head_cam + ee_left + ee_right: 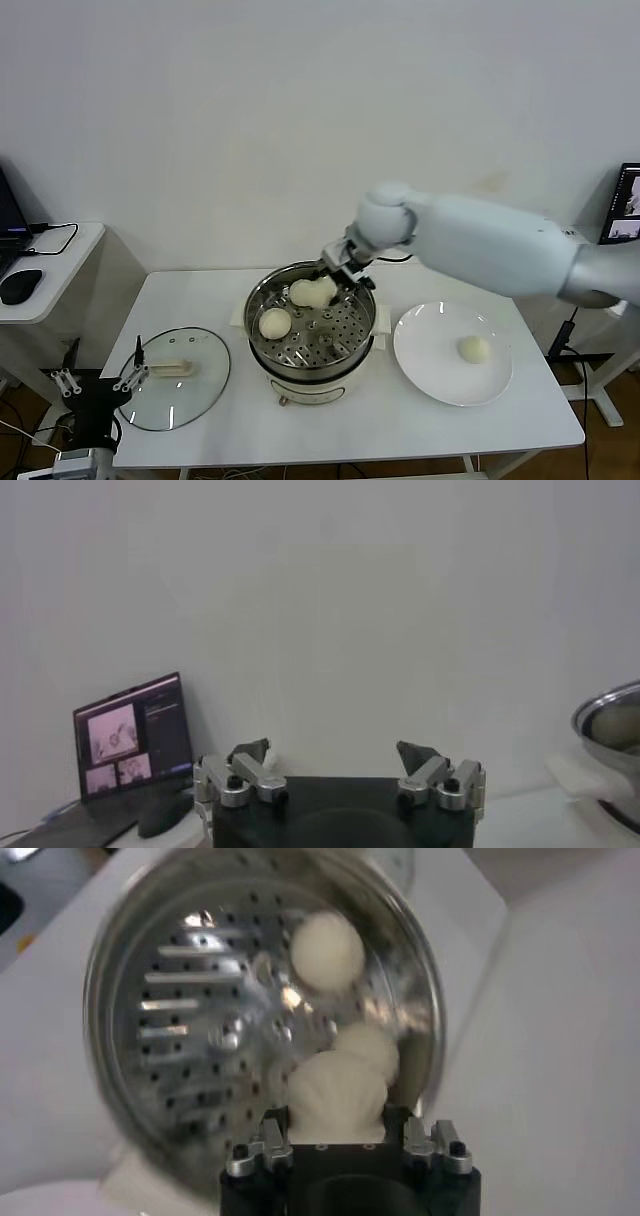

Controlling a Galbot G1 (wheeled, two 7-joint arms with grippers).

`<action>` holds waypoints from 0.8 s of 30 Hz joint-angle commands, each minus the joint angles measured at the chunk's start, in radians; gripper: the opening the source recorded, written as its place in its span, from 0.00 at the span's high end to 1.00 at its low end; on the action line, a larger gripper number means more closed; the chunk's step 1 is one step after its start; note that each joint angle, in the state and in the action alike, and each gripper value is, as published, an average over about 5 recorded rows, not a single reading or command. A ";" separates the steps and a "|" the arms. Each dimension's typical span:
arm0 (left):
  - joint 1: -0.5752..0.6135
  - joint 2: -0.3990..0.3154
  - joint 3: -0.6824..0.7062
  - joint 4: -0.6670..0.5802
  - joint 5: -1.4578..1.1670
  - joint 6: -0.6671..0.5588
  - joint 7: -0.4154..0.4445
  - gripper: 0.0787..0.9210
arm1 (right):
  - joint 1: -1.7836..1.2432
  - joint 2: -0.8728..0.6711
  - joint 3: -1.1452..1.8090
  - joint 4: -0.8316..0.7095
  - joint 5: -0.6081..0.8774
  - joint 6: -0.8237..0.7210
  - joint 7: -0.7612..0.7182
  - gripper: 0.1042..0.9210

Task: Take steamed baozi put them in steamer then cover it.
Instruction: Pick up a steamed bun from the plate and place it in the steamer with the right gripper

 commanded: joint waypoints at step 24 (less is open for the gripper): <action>-0.002 -0.020 0.006 0.010 0.001 -0.003 0.001 0.12 | 0.010 0.064 -0.104 0.063 -0.162 0.341 -0.057 0.31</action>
